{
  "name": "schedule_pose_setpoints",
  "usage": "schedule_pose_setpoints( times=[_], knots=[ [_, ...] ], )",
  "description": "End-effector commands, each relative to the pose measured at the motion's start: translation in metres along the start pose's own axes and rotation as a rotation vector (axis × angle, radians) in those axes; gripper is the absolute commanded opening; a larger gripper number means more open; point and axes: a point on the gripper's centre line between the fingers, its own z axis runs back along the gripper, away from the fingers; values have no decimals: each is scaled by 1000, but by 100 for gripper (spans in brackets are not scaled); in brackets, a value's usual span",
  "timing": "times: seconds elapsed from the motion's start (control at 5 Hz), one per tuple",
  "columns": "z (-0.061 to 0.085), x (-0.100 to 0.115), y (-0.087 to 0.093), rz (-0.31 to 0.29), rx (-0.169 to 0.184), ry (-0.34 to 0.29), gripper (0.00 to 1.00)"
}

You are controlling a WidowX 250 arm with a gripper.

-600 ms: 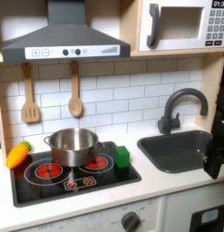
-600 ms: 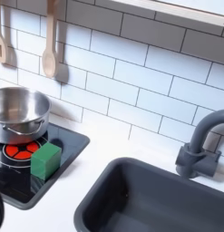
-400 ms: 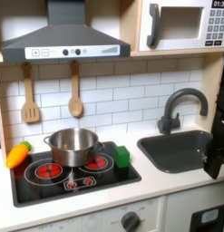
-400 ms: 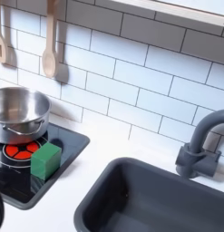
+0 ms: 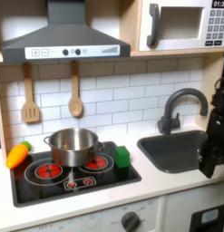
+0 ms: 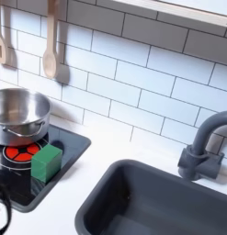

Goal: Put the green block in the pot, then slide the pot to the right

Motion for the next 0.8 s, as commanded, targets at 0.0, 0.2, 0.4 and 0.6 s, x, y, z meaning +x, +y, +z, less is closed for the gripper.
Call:
schedule_pose_setpoints(
  times=[0.0,0.2,0.4,0.6],
  knots=[
    [-7,22,6,1,24,-14,100],
    [-10,34,12,13,35,-21,100],
    [-14,50,21,17,42,-32,100],
    [-18,63,27,36,51,-39,100]
  ],
)
